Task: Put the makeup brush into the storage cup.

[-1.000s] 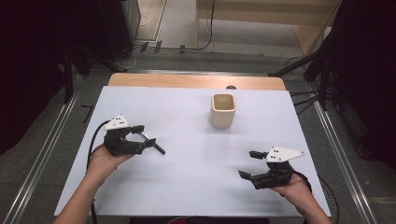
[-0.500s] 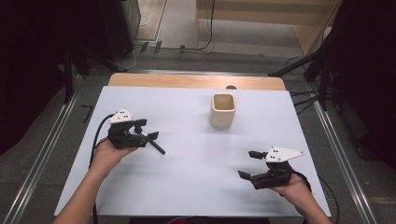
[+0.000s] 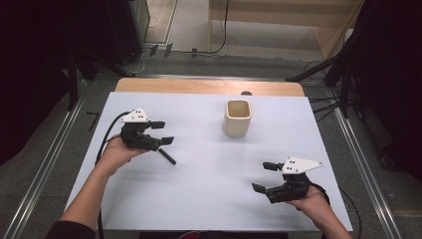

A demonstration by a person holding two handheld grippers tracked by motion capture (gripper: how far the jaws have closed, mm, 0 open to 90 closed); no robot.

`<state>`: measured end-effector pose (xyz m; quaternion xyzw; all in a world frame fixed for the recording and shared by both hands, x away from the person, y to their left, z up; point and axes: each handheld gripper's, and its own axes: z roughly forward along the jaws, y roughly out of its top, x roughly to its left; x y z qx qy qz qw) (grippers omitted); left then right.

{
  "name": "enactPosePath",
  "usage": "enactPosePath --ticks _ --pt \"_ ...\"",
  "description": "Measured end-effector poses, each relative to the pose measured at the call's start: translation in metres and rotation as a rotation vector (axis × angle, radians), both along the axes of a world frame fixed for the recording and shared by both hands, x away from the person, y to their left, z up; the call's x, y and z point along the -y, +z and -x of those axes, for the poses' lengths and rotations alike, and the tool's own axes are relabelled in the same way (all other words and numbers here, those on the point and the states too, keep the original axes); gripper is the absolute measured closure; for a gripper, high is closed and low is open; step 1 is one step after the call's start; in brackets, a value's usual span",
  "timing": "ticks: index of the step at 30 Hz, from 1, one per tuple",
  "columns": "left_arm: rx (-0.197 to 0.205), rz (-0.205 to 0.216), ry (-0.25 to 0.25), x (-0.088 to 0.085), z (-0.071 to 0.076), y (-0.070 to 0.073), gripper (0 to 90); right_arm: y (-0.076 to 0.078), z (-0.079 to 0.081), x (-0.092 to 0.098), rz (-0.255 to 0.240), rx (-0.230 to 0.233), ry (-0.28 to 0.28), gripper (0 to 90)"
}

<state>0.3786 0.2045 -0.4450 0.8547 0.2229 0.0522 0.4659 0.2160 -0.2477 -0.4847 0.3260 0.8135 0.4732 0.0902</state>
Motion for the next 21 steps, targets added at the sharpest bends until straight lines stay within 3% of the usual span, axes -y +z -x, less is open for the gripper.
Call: enactPosePath --ticks 4,9,14,21 --pt "-0.033 0.016 -0.076 -0.001 -0.009 0.0 26.5 0.002 0.002 -0.002 -0.007 0.006 0.021 17.6" --pt "-0.055 -0.027 -0.152 0.002 -0.017 0.001 24.9 0.0 0.001 -0.005 0.0 0.002 0.042 17.6" --pt "-0.023 -0.082 -0.216 0.006 -0.022 0.007 25.1 0.001 0.002 -0.007 -0.008 -0.004 0.048 17.6" --pt "0.001 -0.033 -0.262 -0.001 -0.028 0.003 27.4 0.001 0.001 -0.007 -0.021 -0.01 0.044 17.6"
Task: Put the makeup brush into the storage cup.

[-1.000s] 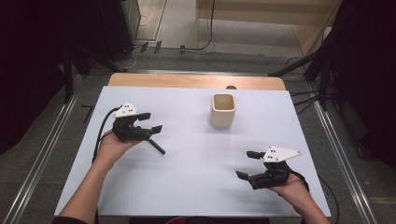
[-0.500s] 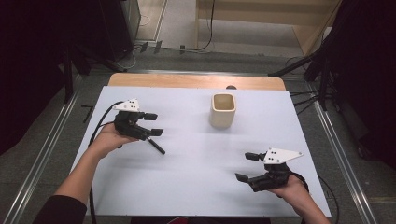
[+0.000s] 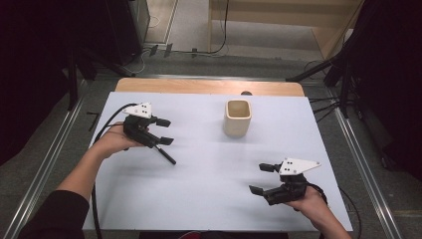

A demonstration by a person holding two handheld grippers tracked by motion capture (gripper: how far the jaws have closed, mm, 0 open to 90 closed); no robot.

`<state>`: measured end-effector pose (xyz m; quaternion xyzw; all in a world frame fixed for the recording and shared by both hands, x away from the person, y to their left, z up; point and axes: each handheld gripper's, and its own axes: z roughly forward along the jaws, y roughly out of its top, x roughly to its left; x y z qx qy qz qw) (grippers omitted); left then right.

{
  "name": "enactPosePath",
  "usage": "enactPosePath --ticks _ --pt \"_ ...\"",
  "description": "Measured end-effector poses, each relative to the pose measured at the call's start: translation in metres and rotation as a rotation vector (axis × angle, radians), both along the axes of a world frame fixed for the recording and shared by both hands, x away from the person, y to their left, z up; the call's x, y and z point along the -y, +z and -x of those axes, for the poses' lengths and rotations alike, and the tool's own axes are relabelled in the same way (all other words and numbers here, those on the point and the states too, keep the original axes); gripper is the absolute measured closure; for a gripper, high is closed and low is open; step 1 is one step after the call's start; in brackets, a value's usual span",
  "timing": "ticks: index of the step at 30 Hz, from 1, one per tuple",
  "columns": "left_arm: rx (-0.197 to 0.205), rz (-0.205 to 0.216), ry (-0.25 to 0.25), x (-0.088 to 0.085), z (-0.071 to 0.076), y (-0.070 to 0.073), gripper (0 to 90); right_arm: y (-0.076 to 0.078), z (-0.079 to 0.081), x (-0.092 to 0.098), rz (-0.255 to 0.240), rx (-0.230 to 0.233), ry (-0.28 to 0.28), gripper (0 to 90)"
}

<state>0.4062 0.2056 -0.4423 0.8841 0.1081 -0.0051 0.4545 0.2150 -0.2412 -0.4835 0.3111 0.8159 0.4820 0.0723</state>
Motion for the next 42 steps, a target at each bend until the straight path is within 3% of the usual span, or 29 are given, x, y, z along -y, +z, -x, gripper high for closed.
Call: enactPosePath --ticks 4,8,10,14,19,21,24,29,42 --pt "0.002 -0.028 -0.014 -0.003 -0.003 -0.001 26.8 0.0 0.0 0.0 -0.003 -0.003 0.004 17.6" --pt "0.019 -0.064 -0.06 -0.001 -0.006 0.004 26.9 0.0 0.0 0.0 -0.004 -0.005 0.006 17.6" --pt "0.01 -0.092 -0.063 0.0 -0.008 0.005 26.8 0.0 0.0 0.0 -0.004 -0.004 0.009 17.6" --pt "-0.006 -0.103 -0.094 -0.002 -0.012 0.006 27.8 0.0 0.0 -0.001 -0.005 -0.003 0.012 17.6" --pt "0.04 -0.214 -0.177 0.0 -0.013 0.009 27.6 -0.001 -0.001 -0.001 -0.002 -0.004 0.013 17.6" --pt "0.049 -0.23 -0.19 0.001 -0.012 0.009 27.6 -0.001 -0.001 -0.001 -0.004 -0.007 0.014 17.7" --pt "0.093 -0.266 -0.208 0.003 -0.011 0.011 27.5 -0.001 -0.001 -0.001 0.0 -0.01 0.014 17.6" --pt "0.119 -0.3 -0.232 0.004 -0.008 0.011 27.8 -0.001 -0.001 -0.002 -0.001 -0.009 0.017 17.6" --pt "0.154 -0.429 -0.262 0.008 -0.009 0.019 26.1 -0.002 -0.001 -0.002 0.015 -0.006 0.016 17.6"
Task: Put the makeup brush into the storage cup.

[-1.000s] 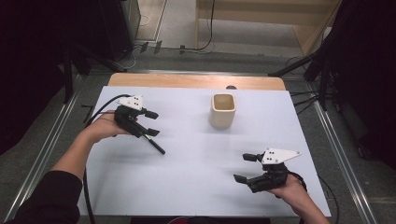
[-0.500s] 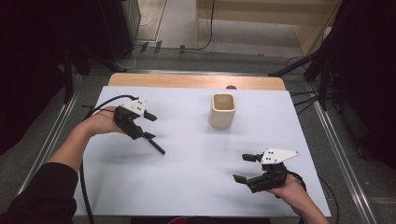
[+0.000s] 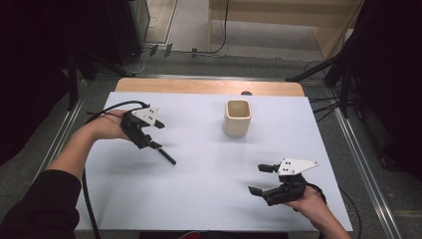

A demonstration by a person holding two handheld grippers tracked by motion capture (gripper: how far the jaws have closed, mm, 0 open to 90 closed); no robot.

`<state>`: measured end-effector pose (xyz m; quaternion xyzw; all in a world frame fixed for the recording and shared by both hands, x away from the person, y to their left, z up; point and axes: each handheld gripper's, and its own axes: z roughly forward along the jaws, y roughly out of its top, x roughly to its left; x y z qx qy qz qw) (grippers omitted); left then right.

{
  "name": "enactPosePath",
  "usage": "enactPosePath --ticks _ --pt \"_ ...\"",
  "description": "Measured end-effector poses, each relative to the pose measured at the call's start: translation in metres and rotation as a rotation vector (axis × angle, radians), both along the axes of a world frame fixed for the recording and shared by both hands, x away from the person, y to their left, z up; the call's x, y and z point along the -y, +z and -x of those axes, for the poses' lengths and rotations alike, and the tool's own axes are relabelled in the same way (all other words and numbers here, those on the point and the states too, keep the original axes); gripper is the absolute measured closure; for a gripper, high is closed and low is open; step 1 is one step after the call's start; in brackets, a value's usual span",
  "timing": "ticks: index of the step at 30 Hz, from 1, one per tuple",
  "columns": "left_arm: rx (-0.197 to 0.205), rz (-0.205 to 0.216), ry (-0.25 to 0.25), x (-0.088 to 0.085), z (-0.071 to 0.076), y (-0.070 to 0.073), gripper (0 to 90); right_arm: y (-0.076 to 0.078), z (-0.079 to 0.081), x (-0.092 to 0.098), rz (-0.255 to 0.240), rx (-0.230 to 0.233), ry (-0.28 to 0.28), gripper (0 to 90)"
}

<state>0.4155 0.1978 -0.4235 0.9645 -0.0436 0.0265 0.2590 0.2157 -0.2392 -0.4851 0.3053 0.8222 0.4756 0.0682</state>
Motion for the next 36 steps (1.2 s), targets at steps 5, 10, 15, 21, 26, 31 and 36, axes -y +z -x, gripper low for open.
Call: enactPosePath --ticks 5,10,15,21,26,31,36 --pt "0.01 -0.065 -0.024 0.004 0.0 0.002 26.3 0.0 0.0 0.0 0.007 -0.002 -0.003 17.7" --pt "0.032 -0.116 -0.062 0.009 0.001 0.002 26.1 0.0 0.0 0.0 0.013 -0.001 -0.002 17.7" --pt "0.034 -0.151 -0.088 0.011 0.0 0.004 26.1 0.0 0.0 0.0 0.013 -0.001 -0.002 17.7" --pt "0.054 -0.183 -0.111 0.013 -0.001 0.006 25.7 0.0 0.0 0.0 0.016 0.0 0.001 17.7" --pt "0.082 -0.226 -0.131 0.015 0.001 0.007 24.5 -0.001 0.0 -0.001 0.016 -0.001 0.003 17.7" --pt "0.105 -0.262 -0.151 0.017 0.002 0.002 23.9 -0.001 0.0 -0.001 0.019 -0.002 0.003 17.7" --pt "0.116 -0.29 -0.173 0.019 0.002 -0.003 24.0 -0.001 0.001 -0.001 0.02 -0.004 0.003 17.7"
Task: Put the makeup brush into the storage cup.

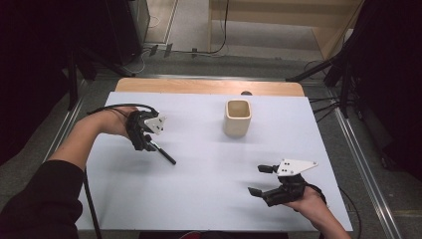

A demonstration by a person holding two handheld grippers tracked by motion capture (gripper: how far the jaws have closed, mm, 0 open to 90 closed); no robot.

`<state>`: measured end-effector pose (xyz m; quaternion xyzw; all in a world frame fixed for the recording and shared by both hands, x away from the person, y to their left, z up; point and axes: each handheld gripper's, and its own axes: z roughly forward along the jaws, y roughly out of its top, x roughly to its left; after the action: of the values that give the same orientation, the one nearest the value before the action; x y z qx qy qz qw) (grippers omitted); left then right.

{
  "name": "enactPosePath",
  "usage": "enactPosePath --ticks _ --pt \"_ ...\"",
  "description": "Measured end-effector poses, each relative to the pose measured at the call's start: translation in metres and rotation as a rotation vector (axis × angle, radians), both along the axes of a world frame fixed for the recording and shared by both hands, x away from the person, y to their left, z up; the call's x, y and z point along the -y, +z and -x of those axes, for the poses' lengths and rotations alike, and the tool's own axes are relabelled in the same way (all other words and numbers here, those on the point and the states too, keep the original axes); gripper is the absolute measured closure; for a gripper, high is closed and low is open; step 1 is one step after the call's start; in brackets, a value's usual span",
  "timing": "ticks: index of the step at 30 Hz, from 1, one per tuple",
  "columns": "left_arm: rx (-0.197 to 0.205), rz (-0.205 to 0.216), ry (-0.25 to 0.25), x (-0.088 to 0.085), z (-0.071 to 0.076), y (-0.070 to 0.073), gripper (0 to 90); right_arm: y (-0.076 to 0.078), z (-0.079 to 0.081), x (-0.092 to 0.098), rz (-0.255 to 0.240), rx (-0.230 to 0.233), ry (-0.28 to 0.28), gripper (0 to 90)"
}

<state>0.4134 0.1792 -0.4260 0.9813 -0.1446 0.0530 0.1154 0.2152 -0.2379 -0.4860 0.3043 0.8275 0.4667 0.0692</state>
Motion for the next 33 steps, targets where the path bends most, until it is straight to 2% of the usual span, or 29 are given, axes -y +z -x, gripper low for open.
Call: enactPosePath --ticks 5,9,12,19,24,33 --pt "0.0 -0.013 -0.024 0.0 0.001 -0.004 26.6 0.0 0.0 0.0 0.001 -0.002 0.001 17.7" --pt "-0.01 -0.042 -0.002 0.002 -0.001 -0.009 25.7 0.0 0.0 0.001 0.0 -0.001 -0.006 17.7" --pt "-0.022 -0.035 0.001 0.001 -0.001 -0.012 26.0 0.0 0.0 0.001 0.0 -0.001 -0.008 17.7" --pt "-0.008 -0.046 -0.039 0.002 -0.002 -0.019 30.5 -0.001 0.0 0.0 0.004 -0.004 -0.002 17.6" --pt "-0.028 -0.04 -0.036 0.004 -0.004 -0.023 32.9 -0.001 -0.001 0.001 0.002 -0.007 -0.011 17.7" --pt "-0.053 -0.056 -0.091 0.008 -0.007 -0.036 36.4 -0.002 0.0 0.0 0.005 -0.011 -0.005 17.7"
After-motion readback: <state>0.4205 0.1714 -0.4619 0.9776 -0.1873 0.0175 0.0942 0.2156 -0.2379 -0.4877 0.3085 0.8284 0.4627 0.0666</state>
